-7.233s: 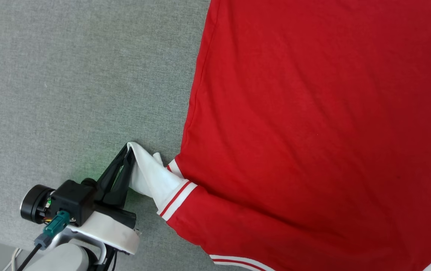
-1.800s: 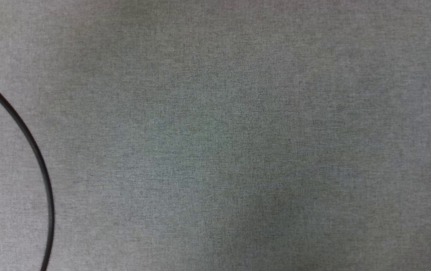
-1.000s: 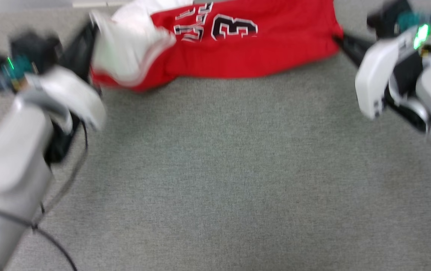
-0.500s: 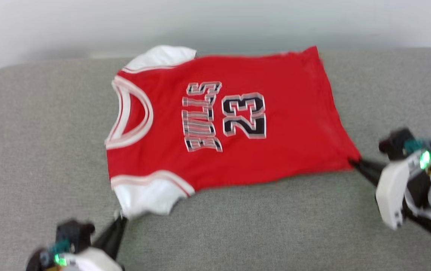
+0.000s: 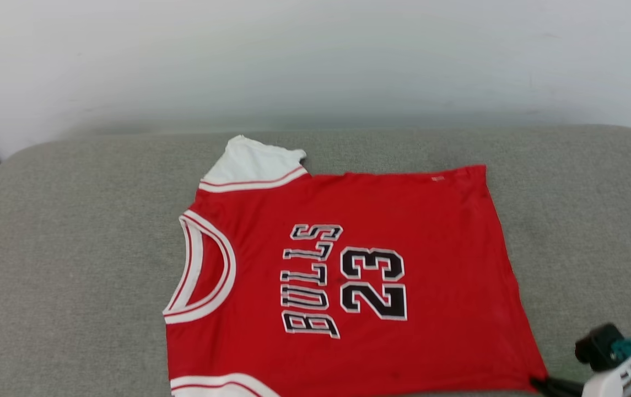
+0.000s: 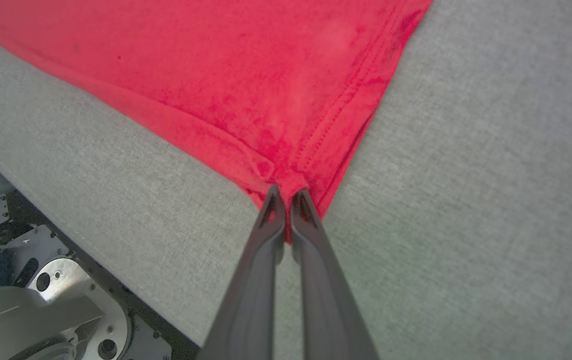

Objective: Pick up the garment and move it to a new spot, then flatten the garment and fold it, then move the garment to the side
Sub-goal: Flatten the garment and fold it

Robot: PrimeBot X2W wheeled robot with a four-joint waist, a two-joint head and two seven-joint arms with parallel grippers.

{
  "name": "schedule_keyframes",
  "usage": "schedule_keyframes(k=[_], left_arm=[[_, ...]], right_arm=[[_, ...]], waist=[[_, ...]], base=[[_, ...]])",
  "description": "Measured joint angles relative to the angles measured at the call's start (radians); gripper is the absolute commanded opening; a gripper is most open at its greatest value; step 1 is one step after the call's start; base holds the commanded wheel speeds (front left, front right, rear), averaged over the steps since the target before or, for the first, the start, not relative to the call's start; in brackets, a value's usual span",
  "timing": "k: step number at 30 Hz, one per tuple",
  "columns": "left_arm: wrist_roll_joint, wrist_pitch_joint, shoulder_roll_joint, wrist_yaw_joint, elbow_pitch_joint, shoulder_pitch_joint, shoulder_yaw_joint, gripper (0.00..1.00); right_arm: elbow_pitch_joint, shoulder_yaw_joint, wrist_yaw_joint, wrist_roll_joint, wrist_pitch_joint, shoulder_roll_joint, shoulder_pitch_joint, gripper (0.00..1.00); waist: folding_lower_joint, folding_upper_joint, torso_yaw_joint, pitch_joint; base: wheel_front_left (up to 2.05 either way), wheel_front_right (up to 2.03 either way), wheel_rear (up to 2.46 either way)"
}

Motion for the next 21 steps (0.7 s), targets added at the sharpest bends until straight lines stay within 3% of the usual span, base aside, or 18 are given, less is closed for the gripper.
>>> schedule_keyframes(k=[8,21], left_arm=[[0.012,0.015,0.036,-0.001,-0.027,0.004,-0.001,0.0],[0.164,0.067,0.07,-0.047,-0.015,-0.314,0.04,0.0]], right_arm=[[-0.089,-0.142,0.0,-0.021,0.054,-0.02,0.144,0.0],[-0.224,-0.424,0.0,-0.155,0.176,0.036,0.143,0.0]], waist=[[0.0001,0.0,0.014,-0.008],[0.0003,0.0,-0.006,0.06]], base=[[0.0,0.0,0.0],[0.0,0.0,0.0]])
